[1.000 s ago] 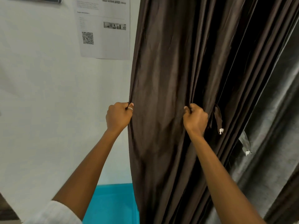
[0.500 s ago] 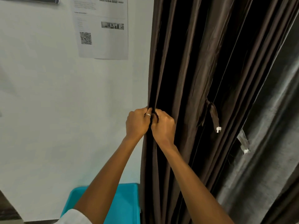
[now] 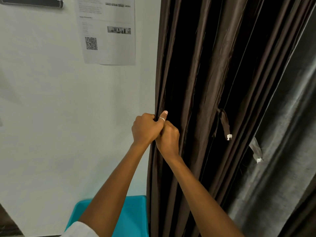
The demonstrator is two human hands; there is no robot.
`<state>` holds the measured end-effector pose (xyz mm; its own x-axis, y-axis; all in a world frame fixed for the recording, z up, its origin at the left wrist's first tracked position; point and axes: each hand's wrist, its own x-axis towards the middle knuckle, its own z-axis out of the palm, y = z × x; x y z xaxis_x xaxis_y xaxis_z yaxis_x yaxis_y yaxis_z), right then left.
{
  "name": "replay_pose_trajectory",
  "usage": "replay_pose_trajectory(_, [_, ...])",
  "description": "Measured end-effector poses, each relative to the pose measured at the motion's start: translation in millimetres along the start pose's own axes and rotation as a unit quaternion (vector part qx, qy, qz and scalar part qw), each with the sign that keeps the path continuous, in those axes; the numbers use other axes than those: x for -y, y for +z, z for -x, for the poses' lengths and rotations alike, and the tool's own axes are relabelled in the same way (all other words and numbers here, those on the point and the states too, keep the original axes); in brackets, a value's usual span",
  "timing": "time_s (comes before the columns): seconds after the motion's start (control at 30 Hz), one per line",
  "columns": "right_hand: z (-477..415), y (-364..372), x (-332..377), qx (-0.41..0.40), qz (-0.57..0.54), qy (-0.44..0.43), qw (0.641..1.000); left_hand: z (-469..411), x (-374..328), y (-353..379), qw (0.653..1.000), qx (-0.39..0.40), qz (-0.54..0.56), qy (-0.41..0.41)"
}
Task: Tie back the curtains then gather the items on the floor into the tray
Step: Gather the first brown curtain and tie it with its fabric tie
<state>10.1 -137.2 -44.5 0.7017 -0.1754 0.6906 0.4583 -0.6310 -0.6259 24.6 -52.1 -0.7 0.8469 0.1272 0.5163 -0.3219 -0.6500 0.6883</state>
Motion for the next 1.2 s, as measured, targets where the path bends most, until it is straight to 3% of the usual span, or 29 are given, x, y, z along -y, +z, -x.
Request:
replay_pose_trajectory(0.2, [1.6, 0.7, 2.9, -0.019, 0.038, -0.054, 0.998, 1.3, -4.0, -0.2, 0.999, -0.021, -0.038, -0.009])
replay_pose_trajectory(0.37, [-3.8, -17.3, -1.1, 0.089, 0.050, -0.051, 0.994, 0.3, 2.1, -4.3, 0.997, -0.026, -0.070, 0.025])
replay_pose_trajectory(0.4, [-3.8, -24.2, 0.2, 0.050, 0.066, -0.046, 0.996, -0.5, 4.4, -5.4, 0.997, -0.027, -0.072, 0.029])
replay_pose_trajectory(0.5, [-7.4, -49.5, 9.6, -0.176, 0.097, 0.021, 0.979, -1.0, 9.6, -5.8, 0.997, -0.024, -0.066, 0.037])
replay_pose_trajectory(0.53, [-10.5, -55.0, 12.1, -0.205, 0.100, 0.043, 0.973, -0.1, 9.4, -5.8, 0.997, -0.023, -0.063, 0.039])
replay_pose_trajectory(0.67, [-26.1, -61.1, 5.2, -0.124, 0.150, 0.074, 0.978, -0.3, 10.4, -6.6, 0.997, -0.018, -0.062, 0.043])
replay_pose_trajectory(0.83, [-49.4, -90.9, -30.8, -0.029, 0.091, 0.134, 0.986, -11.2, 27.3, -23.5, 0.998, -0.034, -0.059, 0.009])
replay_pose_trajectory(1.03, [-56.3, -119.9, -59.5, -0.121, 0.126, 0.197, 0.965, -19.1, 41.3, -37.3, 0.995, -0.056, -0.084, 0.000])
replay_pose_trajectory(1.2, [-25.4, -95.5, -44.0, -0.161, 0.136, 0.114, 0.971, -10.6, 31.4, -26.4, 0.996, -0.046, -0.076, 0.009])
